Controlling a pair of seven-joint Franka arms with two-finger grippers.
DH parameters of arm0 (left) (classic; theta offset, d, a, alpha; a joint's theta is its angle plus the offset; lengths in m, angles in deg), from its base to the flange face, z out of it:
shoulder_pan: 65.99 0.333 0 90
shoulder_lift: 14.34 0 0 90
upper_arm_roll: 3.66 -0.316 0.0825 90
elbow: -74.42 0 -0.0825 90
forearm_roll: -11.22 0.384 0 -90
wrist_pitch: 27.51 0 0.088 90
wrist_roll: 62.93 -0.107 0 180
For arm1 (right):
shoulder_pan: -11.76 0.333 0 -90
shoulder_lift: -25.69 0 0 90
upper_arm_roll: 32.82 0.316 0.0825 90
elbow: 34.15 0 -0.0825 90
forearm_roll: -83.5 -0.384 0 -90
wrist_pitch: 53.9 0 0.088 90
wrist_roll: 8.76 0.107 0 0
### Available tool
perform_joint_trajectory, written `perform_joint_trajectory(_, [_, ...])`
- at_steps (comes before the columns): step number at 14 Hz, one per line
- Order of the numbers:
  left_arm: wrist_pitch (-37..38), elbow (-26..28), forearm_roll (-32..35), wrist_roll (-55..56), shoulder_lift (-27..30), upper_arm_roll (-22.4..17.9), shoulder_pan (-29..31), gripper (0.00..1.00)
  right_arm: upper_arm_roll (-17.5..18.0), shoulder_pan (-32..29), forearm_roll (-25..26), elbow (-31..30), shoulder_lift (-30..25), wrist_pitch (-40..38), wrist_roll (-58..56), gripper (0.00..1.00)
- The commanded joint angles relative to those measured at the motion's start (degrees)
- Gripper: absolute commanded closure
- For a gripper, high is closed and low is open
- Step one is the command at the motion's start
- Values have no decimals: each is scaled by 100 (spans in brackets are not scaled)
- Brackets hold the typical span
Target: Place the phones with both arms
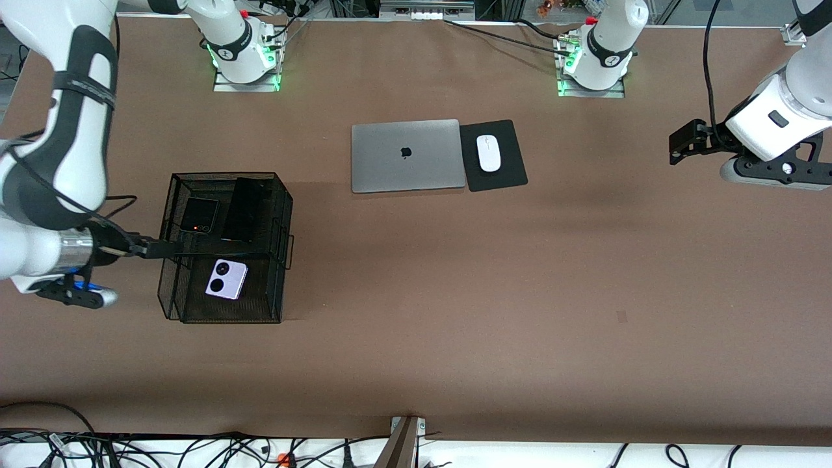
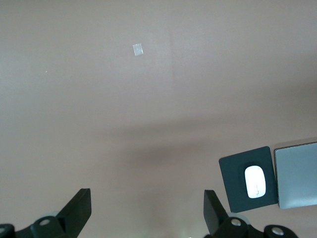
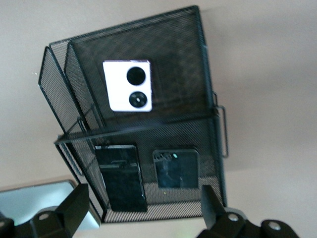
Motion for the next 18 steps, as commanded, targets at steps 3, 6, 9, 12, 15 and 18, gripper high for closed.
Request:
perform_joint_trajectory(3, [75, -29, -36, 39, 55, 10, 28, 0, 128, -528, -434, 462, 48, -476, -49, 0])
perform_joint_trajectory(6, [93, -29, -36, 30, 64, 1, 37, 0, 75, -528, -400, 462, -118, -476, -198, 0])
perform_joint_trajectory(9, [93, -38, -27, 30, 64, 1, 37, 0, 171, -562, -163, 462, -276, -450, -331, 0])
perform_joint_trajectory(12, [93, -38, -27, 30, 64, 1, 37, 0, 1107, -1114, 547, 462, -513, -319, -313, 0])
perform_joint_trajectory(15, [76, -91, -27, 30, 55, -25, 46, 0, 2647, -1784, 1777, 400, -865, 15, -287, 0])
perform_joint_trajectory(18, [93, -126, -27, 30, 64, -52, 55, 0, 2650, -1723, 1921, -395, -1478, 558, -269, 0])
